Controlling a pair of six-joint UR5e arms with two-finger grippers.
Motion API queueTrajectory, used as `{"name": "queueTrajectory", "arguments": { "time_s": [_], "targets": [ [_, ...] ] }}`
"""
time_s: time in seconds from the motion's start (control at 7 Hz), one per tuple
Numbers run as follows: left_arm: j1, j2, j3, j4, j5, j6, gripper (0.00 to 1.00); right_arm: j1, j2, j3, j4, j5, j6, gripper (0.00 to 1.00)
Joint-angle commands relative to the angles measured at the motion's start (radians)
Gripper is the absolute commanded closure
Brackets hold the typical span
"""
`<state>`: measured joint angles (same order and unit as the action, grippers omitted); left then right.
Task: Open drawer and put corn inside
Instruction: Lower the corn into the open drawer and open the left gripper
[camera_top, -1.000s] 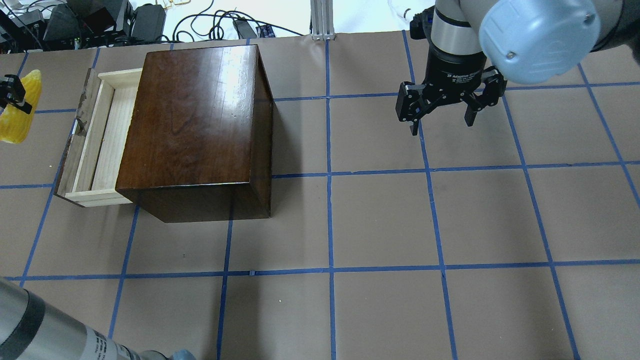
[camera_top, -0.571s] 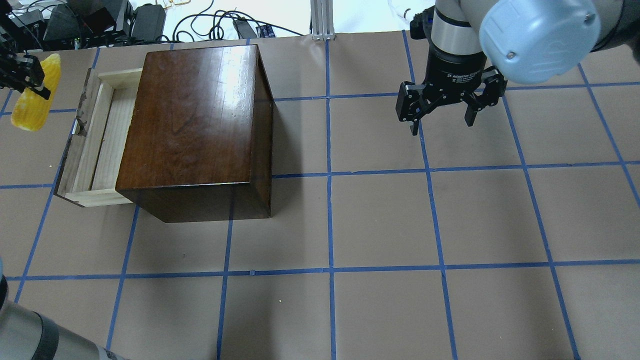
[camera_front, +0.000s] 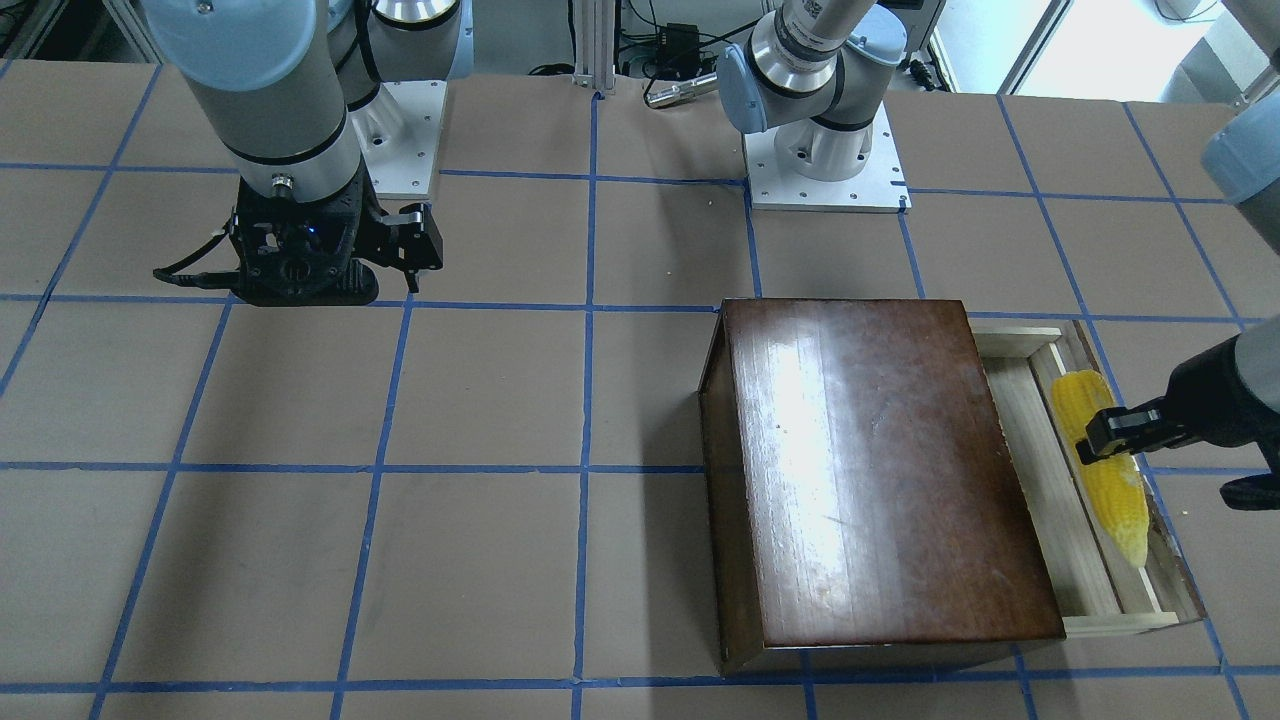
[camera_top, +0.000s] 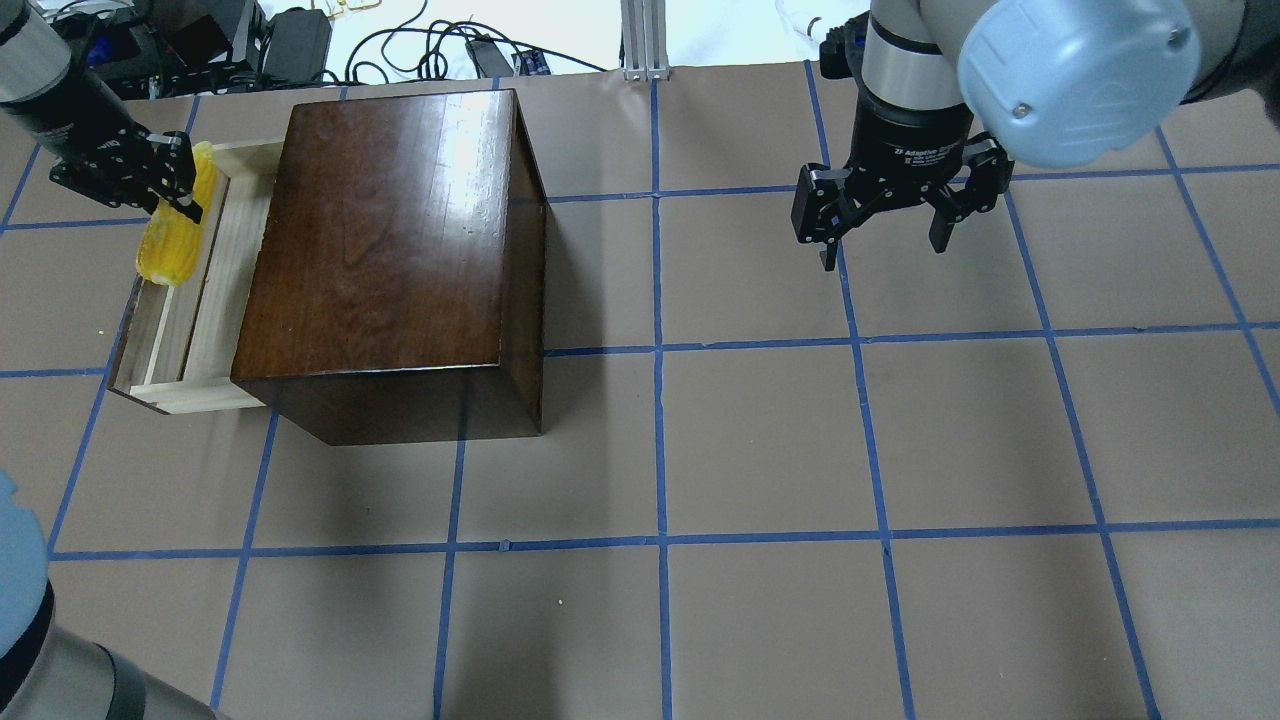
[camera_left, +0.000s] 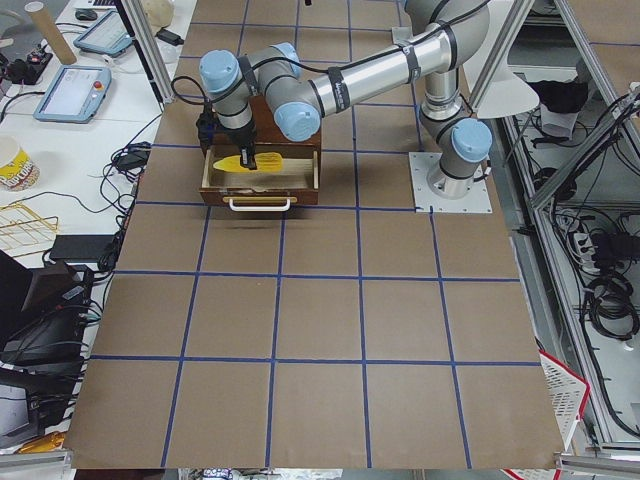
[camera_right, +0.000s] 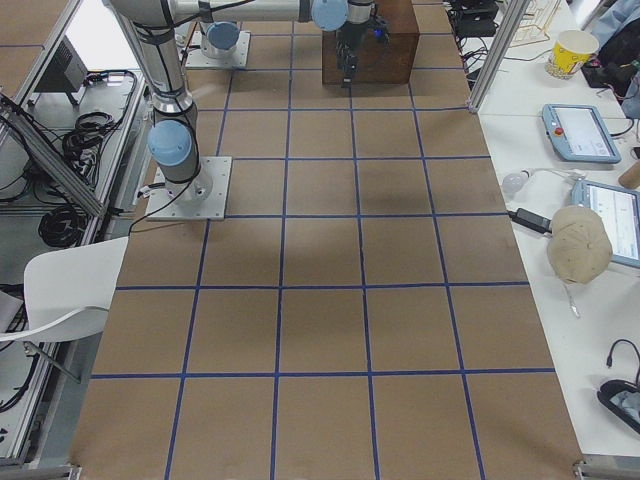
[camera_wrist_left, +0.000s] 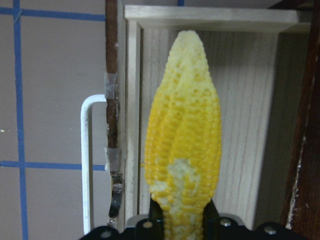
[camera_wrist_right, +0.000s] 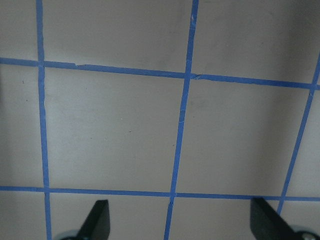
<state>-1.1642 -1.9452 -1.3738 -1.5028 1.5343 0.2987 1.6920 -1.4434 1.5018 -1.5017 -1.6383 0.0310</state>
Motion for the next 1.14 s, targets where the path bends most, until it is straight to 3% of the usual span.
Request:
{"name": "queueTrajectory", "arguments": {
  "time_s": [0.0,0.71,0.86,1.0],
  "targets": [
    [0.0,-0.023,-0.017,0.012,-0.003,-0.006,1.0,0.0,0.0,0.0,0.0,0.0,0.001,0.0],
    [0.0,-0.06,-0.059,0.047,-0.026,0.004,0.97,0.0,0.0,0.0,0.0,0.0,0.001,0.0],
    [0.0,-0.061,-0.068,0.05,-0.026,0.004,0.81,0.0,0.0,0.0,0.0,0.0,0.0,0.0],
    [0.0,-0.063,-0.07,0.05,-0.026,-0.001,0.48,0.0,0.0,0.0,0.0,0.0,0.0,0.0]
  ]
}}
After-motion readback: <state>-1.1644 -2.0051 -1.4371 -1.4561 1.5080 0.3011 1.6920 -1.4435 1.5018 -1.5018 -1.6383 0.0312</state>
